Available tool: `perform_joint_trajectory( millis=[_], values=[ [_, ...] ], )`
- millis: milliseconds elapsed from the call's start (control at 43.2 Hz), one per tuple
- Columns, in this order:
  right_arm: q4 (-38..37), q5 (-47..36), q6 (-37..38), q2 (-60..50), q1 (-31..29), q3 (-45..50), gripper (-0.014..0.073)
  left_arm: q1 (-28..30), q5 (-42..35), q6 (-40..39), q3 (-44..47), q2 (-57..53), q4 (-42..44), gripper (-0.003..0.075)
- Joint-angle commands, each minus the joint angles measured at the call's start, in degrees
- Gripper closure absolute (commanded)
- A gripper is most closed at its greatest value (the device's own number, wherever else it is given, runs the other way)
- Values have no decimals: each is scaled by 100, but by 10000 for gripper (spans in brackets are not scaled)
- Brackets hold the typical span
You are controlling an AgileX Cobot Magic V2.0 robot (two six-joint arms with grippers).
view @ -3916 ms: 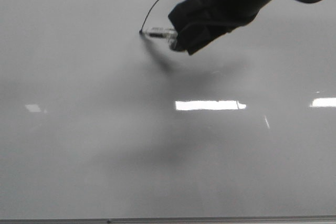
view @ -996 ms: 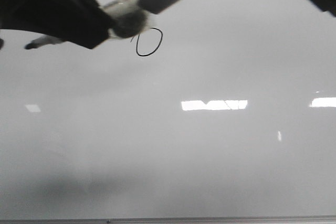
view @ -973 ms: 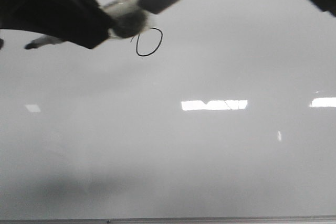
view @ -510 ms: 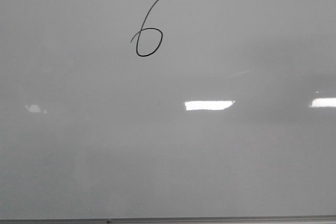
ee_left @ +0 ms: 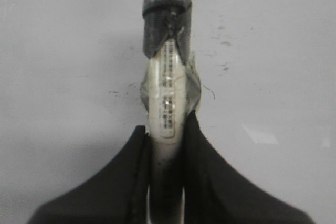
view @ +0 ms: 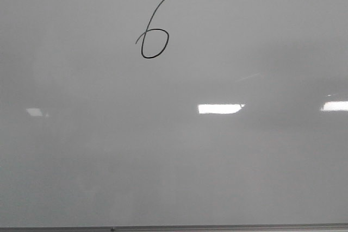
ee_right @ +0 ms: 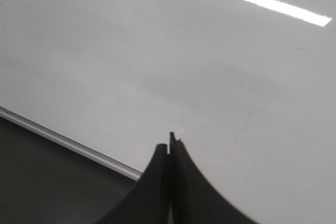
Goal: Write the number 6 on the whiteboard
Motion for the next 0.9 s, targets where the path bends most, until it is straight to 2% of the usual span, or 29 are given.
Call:
perform_joint_trajectory(
  millis=[0, 70, 301, 510, 695, 880],
  values=[
    [-27, -458, 23, 9, -37, -150, 657, -116, -1228, -62, -150, 358, -45, 740],
    [-27, -458, 23, 9, -37, -150, 657, -116, -1599, -62, -150, 670, -45, 740],
    [-27, -458, 23, 9, -37, -123, 657, -205, -1805, -62, -415, 1323, 0, 720],
    [-27, -462, 23, 9, -37, -73, 657, -205, -1883, -62, -490, 1415, 0, 566],
    [-27, -493, 23, 9, -37, -73, 657, -205, -1872, -62, -490, 1415, 0, 478],
    [-27, -499, 23, 9, -37, -73, 657, -205, -1790, -62, -490, 1415, 0, 332]
  ],
)
